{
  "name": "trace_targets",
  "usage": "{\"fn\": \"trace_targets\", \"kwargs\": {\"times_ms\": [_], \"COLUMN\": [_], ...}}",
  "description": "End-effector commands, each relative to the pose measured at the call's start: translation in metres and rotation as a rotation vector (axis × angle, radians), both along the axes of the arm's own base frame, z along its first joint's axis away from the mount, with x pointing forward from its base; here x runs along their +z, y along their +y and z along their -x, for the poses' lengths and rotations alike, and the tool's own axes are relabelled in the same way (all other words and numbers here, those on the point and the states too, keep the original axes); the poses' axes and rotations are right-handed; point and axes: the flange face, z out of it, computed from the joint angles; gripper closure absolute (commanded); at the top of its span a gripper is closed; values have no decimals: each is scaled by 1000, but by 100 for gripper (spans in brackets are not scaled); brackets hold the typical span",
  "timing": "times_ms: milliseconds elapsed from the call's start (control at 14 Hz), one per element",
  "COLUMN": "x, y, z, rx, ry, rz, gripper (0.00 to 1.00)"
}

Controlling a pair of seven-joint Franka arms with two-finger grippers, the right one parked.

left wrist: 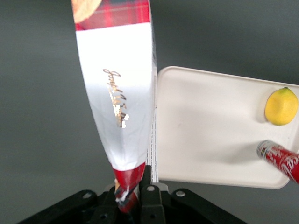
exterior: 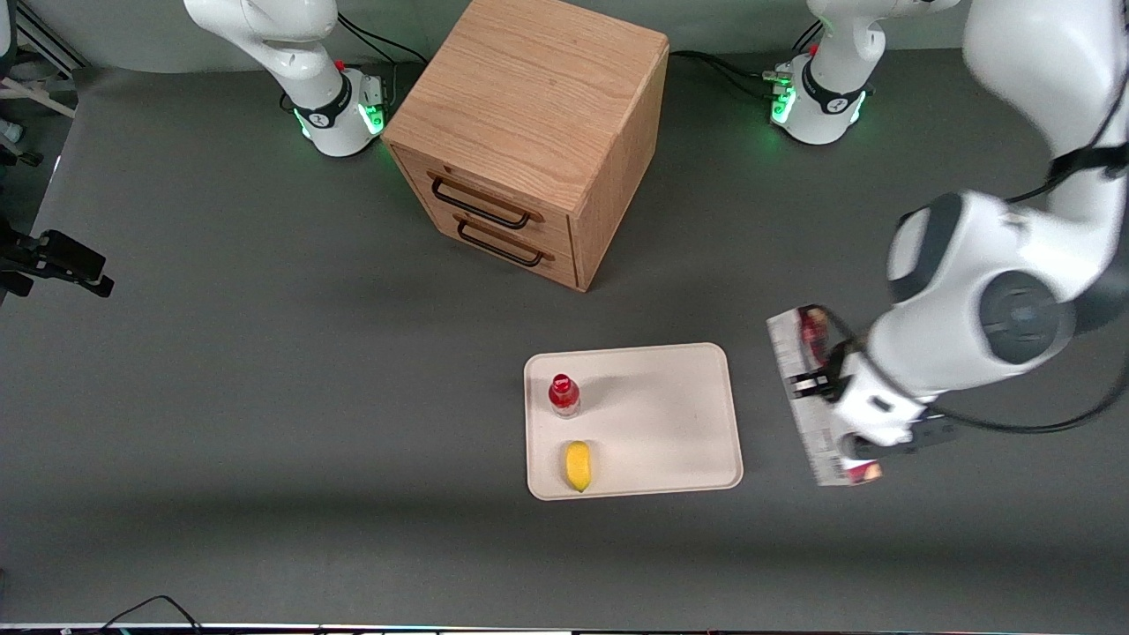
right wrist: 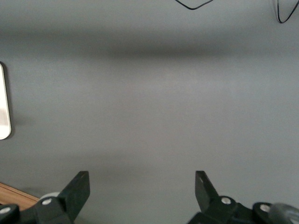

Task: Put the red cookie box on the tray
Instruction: 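Carry the box over the tray and lower it onto the tray, then open the left gripper and raise it away from the tray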

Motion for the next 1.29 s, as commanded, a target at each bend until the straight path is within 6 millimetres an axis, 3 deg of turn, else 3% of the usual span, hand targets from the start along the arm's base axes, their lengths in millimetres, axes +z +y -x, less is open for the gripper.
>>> {"fn": "trace_targets", "kwargs": {"times_ms": [0,143,429,500,571,643,786,929,1000,1071,1214], "x": [-73,-114,-176,-179,-179,-175,-151,-106,-71,-21,38], "y": [-27,-44,-54,-54,-53,-51,-39,-25,-17,2,33], "z": [2,1,1,2,3,3,4,5,7,12,28], "rx": [-39,-107,-179,-182,-174,-166,-166,-132,-102,-72,-79], "ry": [-31,-57,-95,-91,-86,-78,-33,8,3,11,38], "rz": [17,9,-13,-17,-19,-20,-70,-86,-76,-82,-131], "gripper": [100,100,100,73,1,0,0,0,0,0,0]}}
